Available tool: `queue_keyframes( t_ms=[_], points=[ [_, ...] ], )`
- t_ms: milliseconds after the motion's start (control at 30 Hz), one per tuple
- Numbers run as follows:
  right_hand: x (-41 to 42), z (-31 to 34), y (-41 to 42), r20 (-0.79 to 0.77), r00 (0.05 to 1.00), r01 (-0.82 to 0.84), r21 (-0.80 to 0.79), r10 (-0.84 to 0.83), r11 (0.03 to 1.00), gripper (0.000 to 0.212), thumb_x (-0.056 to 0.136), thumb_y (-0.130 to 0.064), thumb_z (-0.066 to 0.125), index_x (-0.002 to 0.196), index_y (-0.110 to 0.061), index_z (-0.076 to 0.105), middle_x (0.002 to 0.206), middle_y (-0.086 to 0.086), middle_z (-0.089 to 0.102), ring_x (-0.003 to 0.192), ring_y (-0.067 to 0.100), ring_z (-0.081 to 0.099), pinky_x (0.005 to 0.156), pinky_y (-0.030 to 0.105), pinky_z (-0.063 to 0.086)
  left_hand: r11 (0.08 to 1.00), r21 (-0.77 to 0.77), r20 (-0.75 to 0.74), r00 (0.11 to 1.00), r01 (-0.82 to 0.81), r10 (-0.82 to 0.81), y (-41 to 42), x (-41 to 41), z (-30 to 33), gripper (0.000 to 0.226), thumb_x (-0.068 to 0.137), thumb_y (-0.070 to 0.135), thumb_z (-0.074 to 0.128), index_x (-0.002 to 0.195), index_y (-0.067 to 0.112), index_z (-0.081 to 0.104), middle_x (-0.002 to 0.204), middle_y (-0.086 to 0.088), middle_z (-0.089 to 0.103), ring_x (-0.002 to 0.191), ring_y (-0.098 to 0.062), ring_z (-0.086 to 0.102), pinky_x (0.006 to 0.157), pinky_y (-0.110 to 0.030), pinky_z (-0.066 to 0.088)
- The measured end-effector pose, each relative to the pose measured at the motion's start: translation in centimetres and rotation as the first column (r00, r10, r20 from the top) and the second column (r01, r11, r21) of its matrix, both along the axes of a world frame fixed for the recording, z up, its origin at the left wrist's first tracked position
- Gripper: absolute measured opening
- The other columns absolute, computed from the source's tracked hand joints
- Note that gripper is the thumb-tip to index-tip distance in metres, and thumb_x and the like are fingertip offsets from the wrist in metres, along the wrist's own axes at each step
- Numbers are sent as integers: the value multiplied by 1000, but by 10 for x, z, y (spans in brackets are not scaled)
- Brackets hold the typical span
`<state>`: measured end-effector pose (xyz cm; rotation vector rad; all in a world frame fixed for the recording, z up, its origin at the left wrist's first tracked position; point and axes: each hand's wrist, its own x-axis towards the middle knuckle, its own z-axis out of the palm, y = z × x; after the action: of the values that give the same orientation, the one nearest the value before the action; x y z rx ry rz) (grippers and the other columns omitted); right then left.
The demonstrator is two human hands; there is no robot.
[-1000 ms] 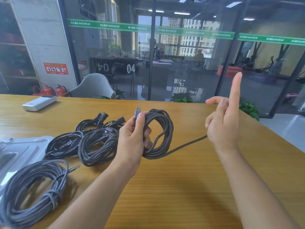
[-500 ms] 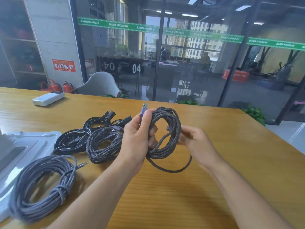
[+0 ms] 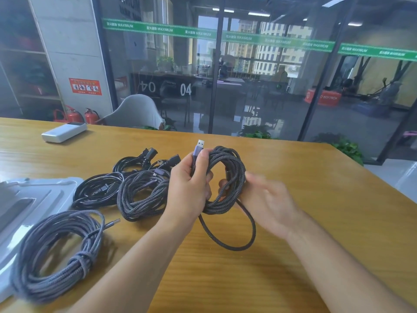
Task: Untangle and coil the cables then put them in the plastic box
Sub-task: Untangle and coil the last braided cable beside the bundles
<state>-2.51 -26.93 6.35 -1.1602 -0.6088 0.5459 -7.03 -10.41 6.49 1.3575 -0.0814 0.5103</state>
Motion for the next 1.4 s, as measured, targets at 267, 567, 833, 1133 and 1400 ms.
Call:
queue_keyframes(
  t_ms=[267,567,833,1133,1400],
  points=[
    [-18,-4,26,101,868,497,-201,-487,844,11,92,-11,69,100,-18,68,78,-1,55,80,17,53,82,35,43,959,242,69,989,-145,132,-9,5,-11,27,109,47,46,98,34,66,64,3,48,55,-18,38,55,-43,33],
    [-18,-3,24,-140,935,335,37,-327,941,27,91,-5,72,117,-9,65,83,-5,68,76,8,66,68,20,53,973,178,14,988,-151,151,-4,9,-11,26,108,47,47,98,39,69,65,-1,47,57,-21,41,57,-45,36],
    [-14,-1,24,-67,914,397,-58,-400,916,49,87,-4,78,133,-13,65,90,-2,74,89,17,72,81,31,53,967,196,-2,986,-161,165,-3,10,-12,26,109,46,47,95,36,67,65,1,47,59,-21,42,59,-46,36],
    [-16,-11,29,356,731,670,-213,-582,711,43,97,-30,70,138,-26,59,90,-7,77,90,14,75,89,38,59,944,267,8,980,-194,199,-6,11,-18,34,106,52,46,99,26,66,65,-1,47,58,-22,39,57,-54,41],
    [-13,-9,18,981,44,973,1,-189,231,57,106,-58,36,141,-23,65,86,-8,77,69,16,70,54,28,41,936,268,-16,970,-228,241,-7,12,-19,36,107,53,45,105,21,60,67,-14,47,58,-38,43,89,-64,52]
  ],
)
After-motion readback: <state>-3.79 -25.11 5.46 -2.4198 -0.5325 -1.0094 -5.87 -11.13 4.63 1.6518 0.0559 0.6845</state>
